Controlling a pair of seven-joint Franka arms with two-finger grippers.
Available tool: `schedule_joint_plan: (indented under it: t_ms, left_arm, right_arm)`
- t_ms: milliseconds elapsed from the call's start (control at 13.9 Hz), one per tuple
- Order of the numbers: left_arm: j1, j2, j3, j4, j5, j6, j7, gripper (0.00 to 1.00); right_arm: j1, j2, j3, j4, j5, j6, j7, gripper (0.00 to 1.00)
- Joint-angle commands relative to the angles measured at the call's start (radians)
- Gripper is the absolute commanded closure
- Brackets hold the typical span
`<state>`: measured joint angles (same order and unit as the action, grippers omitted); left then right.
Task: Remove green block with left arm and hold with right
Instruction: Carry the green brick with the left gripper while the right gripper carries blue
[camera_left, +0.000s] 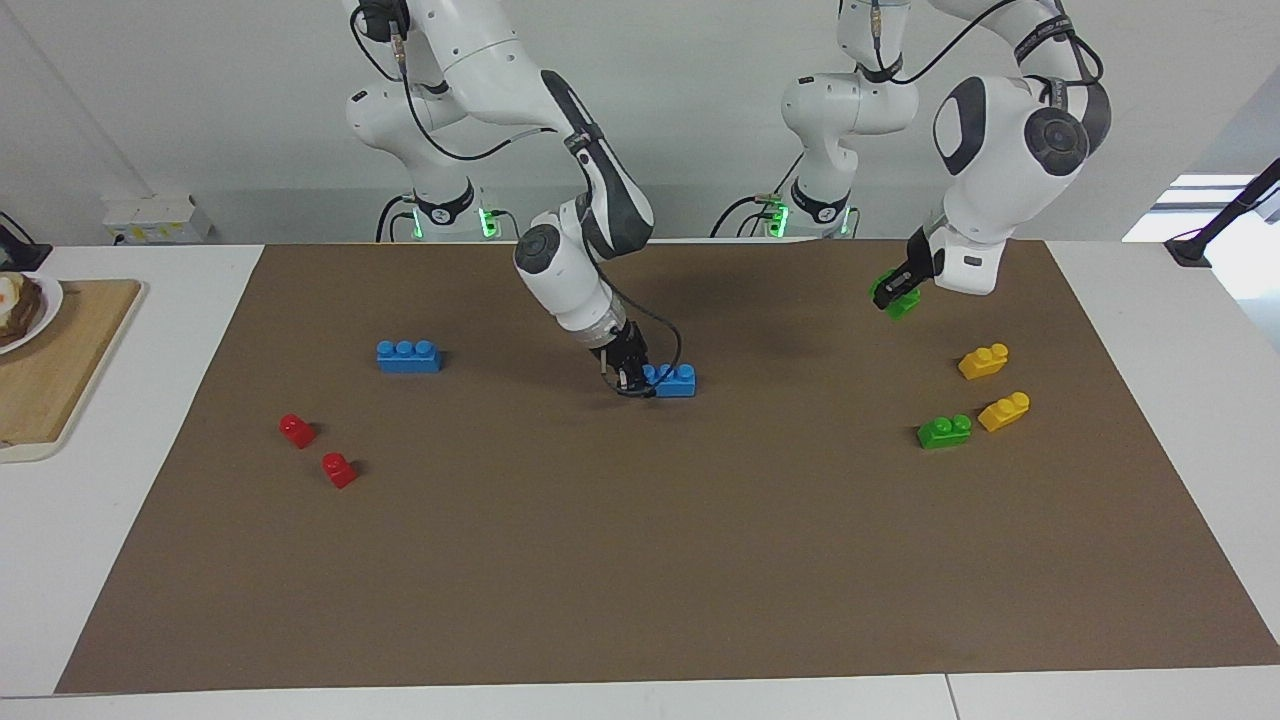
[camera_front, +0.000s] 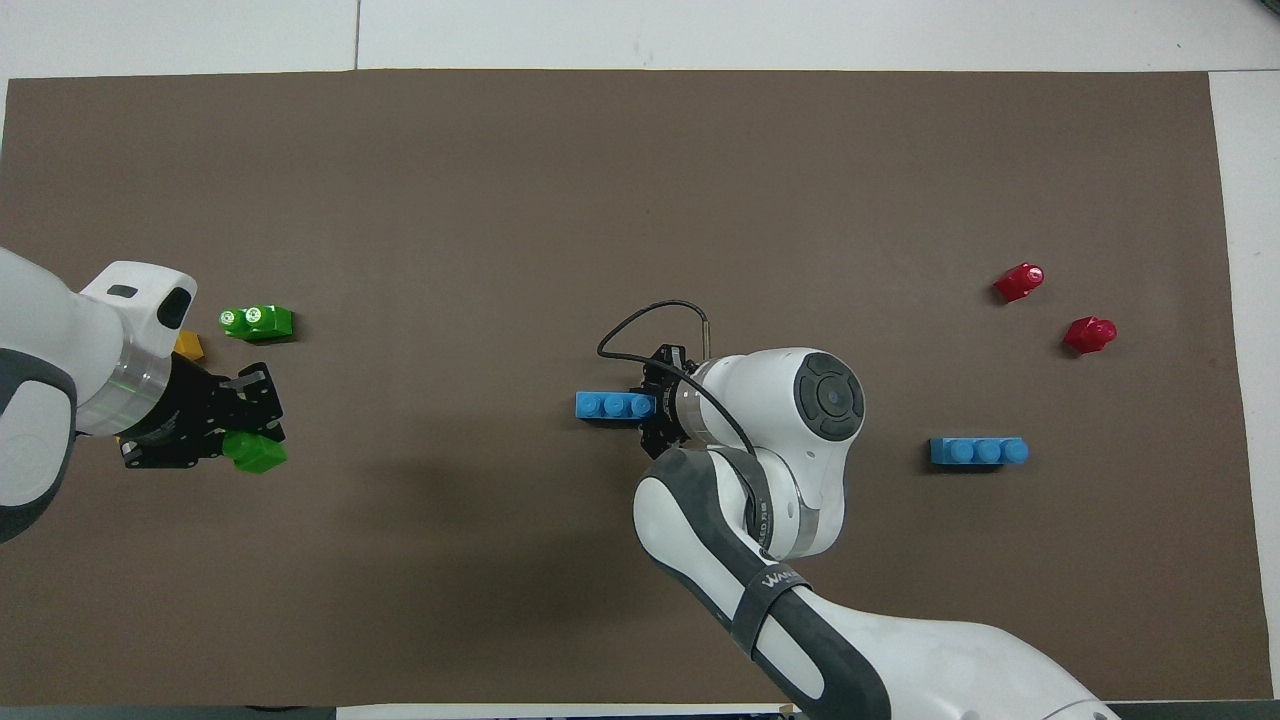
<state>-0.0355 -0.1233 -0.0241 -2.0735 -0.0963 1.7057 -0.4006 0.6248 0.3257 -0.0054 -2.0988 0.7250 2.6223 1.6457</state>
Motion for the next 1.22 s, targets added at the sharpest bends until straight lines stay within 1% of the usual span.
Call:
schedule_joint_plan:
  t_ms: [0,72,144,288,360,576,720,792,864,1008,1152]
  left_arm:
    - [0.051,-0.036,-0.010,-0.075,0.036,0.070,0.216,1.00]
    - [0.054,-0.024,-0.010,-0.104,0.081,0.136,0.259,1.00]
    - [0.058,-0.015,-0.010,-0.134,0.098,0.187,0.287,1.00]
    - [0.086,-0.009,-0.010,-0.152,0.101,0.209,0.340,1.00]
    - [0.089,-0.009,-0.010,-0.164,0.105,0.215,0.365,1.00]
    - [0.089,-0.010,-0.010,-0.218,0.119,0.255,0.417,1.00]
    - [0.089,-0.009,-0.010,-0.238,0.122,0.256,0.449,1.00]
    - [0.089,-0.010,-0.010,-0.250,0.122,0.270,0.462,1.00]
    - [0.089,-0.010,-0.010,-0.263,0.122,0.293,0.463,1.00]
    - [0.101,-0.012,-0.010,-0.304,0.122,0.356,0.463,1.00]
    - [0.112,-0.007,-0.010,-0.344,0.122,0.422,0.465,1.00]
  right_arm:
    - [-0.007,-0.013,0.004,0.019,0.024,0.021,-0.004,1.00]
    - [-0.010,-0.033,-0.002,0.026,0.024,0.012,-0.004,1.00]
    - [-0.037,-0.059,-0.004,0.028,0.018,-0.007,-0.007,1.00]
    - [-0.111,-0.106,-0.004,0.060,0.010,-0.107,-0.064,1.00]
    - [-0.164,-0.129,-0.005,0.077,0.007,-0.172,-0.114,1.00]
    - [-0.368,-0.194,-0.008,0.118,-0.013,-0.394,-0.272,1.00]
    - [-0.498,-0.198,-0.008,0.175,-0.096,-0.561,-0.348,1.00]
    - [-0.554,-0.200,-0.007,0.183,-0.136,-0.612,-0.372,1.00]
    - [-0.597,-0.203,-0.007,0.175,-0.157,-0.634,-0.401,1.00]
    - [-0.677,-0.214,-0.008,0.143,-0.188,-0.640,-0.467,1.00]
    - [-0.727,-0.205,-0.007,0.138,-0.211,-0.674,-0.480,1.00]
